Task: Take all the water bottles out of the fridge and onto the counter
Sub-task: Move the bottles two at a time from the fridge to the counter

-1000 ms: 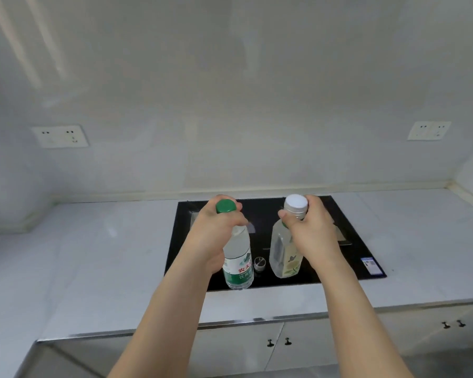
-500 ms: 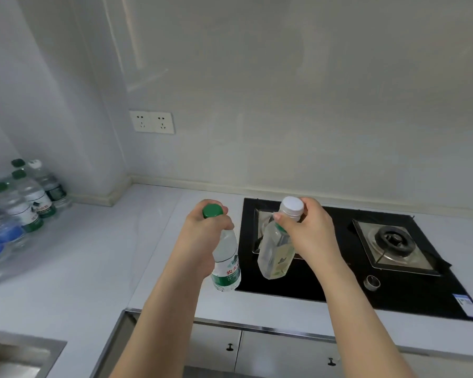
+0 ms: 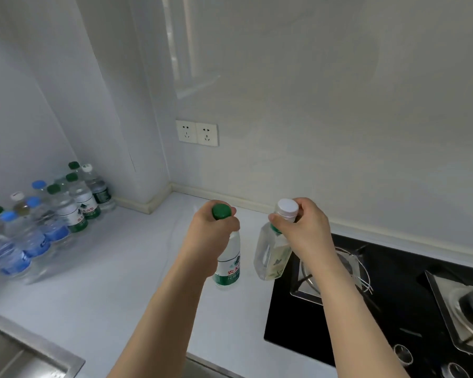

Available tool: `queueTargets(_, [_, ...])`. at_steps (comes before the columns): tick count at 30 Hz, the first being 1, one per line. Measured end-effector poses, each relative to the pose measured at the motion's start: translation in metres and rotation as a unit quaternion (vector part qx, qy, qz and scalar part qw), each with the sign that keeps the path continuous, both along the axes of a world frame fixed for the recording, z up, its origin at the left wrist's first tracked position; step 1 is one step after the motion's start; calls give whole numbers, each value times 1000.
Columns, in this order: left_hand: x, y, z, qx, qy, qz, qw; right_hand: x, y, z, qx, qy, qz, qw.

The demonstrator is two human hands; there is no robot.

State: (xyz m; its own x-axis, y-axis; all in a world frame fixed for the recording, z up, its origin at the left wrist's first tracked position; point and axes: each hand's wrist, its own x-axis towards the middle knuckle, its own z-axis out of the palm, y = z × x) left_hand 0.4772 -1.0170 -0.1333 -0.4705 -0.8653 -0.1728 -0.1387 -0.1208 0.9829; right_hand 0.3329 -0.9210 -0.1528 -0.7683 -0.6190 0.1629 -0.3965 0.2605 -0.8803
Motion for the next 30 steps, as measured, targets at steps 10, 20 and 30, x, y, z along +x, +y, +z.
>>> queueTargets(10, [-37,-47,-9,-136,-108,34,984,-49,-64,-13,-1,-11,26,1000])
queueTargets(20, [-27,-132,-25,-125,-158,13,979,-40,-154,-30,25,-23,63,997])
queueTargets(30, [37,-241,-37,-110,-164,71,978,16,-279,-44,75,-14,139,987])
